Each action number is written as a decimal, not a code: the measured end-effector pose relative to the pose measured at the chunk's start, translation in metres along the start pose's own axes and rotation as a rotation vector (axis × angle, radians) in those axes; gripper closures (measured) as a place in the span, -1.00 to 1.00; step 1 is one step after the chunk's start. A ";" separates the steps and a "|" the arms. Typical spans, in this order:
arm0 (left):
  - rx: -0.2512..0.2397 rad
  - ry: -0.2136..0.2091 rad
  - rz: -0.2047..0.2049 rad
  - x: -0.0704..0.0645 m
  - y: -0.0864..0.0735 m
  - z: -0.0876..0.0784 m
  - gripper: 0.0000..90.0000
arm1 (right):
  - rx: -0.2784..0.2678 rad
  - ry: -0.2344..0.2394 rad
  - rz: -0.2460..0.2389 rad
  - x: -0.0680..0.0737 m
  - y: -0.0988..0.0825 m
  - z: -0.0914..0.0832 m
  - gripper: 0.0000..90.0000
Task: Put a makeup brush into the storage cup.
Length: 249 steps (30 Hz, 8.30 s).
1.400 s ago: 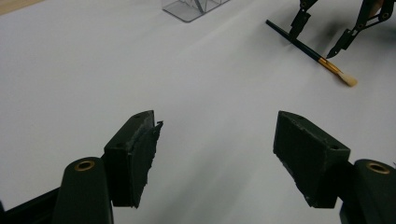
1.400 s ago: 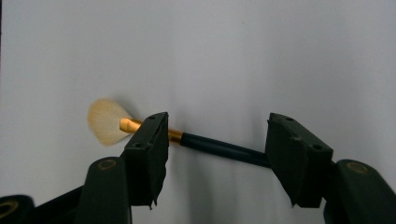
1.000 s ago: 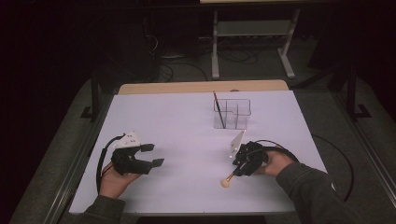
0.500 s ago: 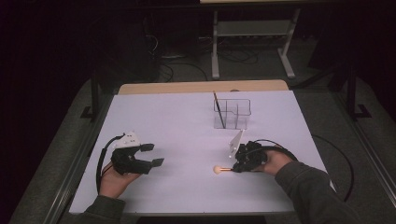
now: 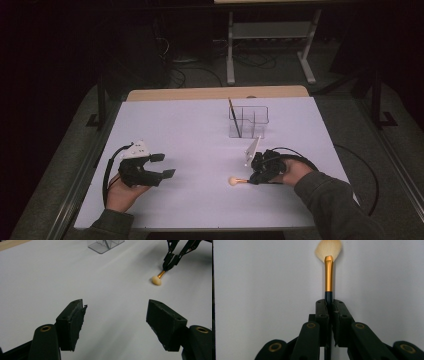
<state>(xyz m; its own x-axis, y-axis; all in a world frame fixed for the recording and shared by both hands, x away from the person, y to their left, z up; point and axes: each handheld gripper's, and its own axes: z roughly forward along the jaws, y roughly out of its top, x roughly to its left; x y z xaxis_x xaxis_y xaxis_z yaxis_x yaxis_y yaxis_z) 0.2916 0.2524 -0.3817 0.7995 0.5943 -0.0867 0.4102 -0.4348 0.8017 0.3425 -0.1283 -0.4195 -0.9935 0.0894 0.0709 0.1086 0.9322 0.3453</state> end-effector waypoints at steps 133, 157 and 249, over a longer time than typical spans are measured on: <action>0.124 -0.408 0.278 -0.080 0.076 0.071 0.87 | -0.240 -0.052 -0.200 0.051 0.061 -0.060 0.80; 0.165 -0.405 0.300 -0.083 0.082 0.067 0.87 | -0.190 -0.036 -0.214 0.055 0.078 -0.052 0.82; 0.136 -0.301 0.207 -0.056 0.068 0.033 0.36 | -0.444 0.004 0.013 0.031 0.042 -0.049 0.83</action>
<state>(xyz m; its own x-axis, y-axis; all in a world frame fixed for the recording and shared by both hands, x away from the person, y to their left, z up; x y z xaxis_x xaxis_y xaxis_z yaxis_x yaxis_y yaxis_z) 0.2892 0.1674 -0.3421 0.9562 0.2681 -0.1172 0.2648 -0.6226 0.7364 0.3182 -0.1042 -0.3567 -0.9918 0.0986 0.0811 0.1269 0.6902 0.7124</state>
